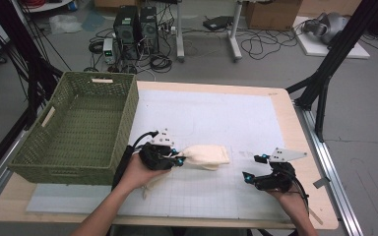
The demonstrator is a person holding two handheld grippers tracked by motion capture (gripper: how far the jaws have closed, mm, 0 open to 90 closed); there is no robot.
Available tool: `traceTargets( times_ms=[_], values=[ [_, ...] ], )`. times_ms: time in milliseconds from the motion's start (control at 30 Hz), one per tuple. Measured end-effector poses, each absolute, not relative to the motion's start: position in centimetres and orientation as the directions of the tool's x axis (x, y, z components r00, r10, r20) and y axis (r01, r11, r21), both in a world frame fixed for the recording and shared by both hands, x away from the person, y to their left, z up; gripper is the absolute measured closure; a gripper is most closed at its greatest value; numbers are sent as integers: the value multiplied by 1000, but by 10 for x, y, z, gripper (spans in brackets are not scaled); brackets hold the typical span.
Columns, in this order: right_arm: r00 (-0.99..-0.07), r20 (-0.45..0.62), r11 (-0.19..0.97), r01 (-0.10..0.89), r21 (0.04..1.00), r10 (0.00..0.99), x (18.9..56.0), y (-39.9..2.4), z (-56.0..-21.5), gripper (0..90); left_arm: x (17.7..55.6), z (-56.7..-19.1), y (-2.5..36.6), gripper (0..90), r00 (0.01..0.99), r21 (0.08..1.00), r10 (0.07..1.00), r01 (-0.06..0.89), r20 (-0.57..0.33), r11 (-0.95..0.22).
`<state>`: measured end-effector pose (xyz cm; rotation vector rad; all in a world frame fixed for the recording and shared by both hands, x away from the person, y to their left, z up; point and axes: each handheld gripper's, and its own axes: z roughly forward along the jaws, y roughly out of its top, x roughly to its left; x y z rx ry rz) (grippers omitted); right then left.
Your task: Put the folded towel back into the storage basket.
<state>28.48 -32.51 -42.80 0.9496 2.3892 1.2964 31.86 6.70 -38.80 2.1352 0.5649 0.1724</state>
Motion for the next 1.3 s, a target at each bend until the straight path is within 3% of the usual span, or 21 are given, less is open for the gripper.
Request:
traceTargets(
  times_ms=[1300],
  values=[
    [-766,80,377,401,835,637,286,-325,-428,155,313,-340,98,789,896,856,434,298,-98,-422]
  ],
)
